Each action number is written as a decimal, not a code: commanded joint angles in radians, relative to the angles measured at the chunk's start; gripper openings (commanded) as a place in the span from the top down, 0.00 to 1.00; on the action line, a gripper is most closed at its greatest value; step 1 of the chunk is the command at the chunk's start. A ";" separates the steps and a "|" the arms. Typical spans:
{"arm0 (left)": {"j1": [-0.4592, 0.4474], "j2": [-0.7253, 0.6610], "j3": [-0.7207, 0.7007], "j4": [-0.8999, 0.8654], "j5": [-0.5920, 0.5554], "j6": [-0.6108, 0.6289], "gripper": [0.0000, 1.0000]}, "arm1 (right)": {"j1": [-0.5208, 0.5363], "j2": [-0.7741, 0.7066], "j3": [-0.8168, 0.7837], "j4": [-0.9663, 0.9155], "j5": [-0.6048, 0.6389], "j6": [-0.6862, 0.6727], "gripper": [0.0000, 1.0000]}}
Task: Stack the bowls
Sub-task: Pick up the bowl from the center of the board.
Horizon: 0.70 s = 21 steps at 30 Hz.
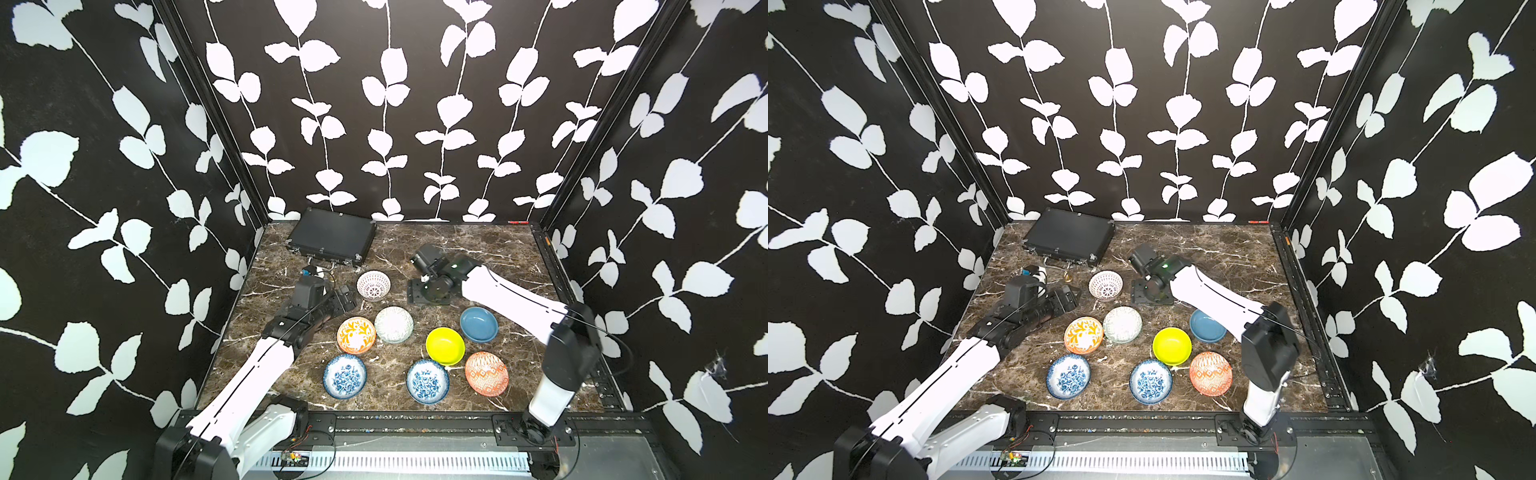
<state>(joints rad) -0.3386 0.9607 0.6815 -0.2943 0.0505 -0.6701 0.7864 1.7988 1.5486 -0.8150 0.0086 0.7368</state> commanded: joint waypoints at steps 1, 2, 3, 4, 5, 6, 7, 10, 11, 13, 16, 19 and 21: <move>0.003 0.020 0.011 -0.025 0.001 0.014 0.01 | 0.017 0.044 0.050 0.011 -0.008 -0.014 0.27; 0.002 0.031 0.010 -0.012 0.007 0.015 0.01 | 0.019 0.058 0.055 0.011 -0.010 -0.014 0.29; 0.003 0.044 0.008 0.000 0.011 0.015 0.01 | 0.019 0.070 0.058 0.011 -0.012 -0.014 0.30; 0.003 0.055 0.013 -0.003 0.009 0.015 0.01 | 0.020 0.080 0.060 0.011 -0.012 -0.015 0.30; 0.002 0.065 0.019 -0.006 0.012 0.018 0.01 | 0.020 0.088 0.061 0.011 -0.013 -0.015 0.30; 0.003 0.074 0.024 -0.006 0.016 0.021 0.01 | 0.020 0.096 0.063 0.011 -0.013 -0.016 0.31; 0.002 0.081 0.027 -0.003 0.019 0.021 0.01 | 0.021 0.102 0.064 0.011 -0.015 -0.018 0.31; 0.002 0.097 0.030 0.007 0.020 0.025 0.01 | 0.029 0.113 0.077 0.006 -0.010 -0.025 0.31; 0.001 0.103 0.034 0.007 0.020 0.026 0.01 | 0.034 0.115 0.082 0.001 -0.004 -0.026 0.31; 0.002 0.121 0.042 0.007 0.020 0.029 0.01 | 0.047 0.118 0.089 -0.007 0.009 -0.028 0.31; 0.002 0.159 0.063 0.002 0.034 0.036 0.01 | 0.063 0.126 0.090 -0.010 0.015 -0.028 0.31; 0.002 0.182 0.078 -0.004 0.041 0.041 0.01 | 0.068 0.142 0.095 -0.010 0.015 -0.031 0.32; 0.001 0.184 0.079 -0.003 0.041 0.041 0.01 | 0.068 0.155 0.102 -0.014 0.012 -0.034 0.34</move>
<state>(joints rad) -0.3386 1.1477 0.7353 -0.2928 0.0792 -0.6479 0.8490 1.9190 1.6230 -0.8112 0.0036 0.7147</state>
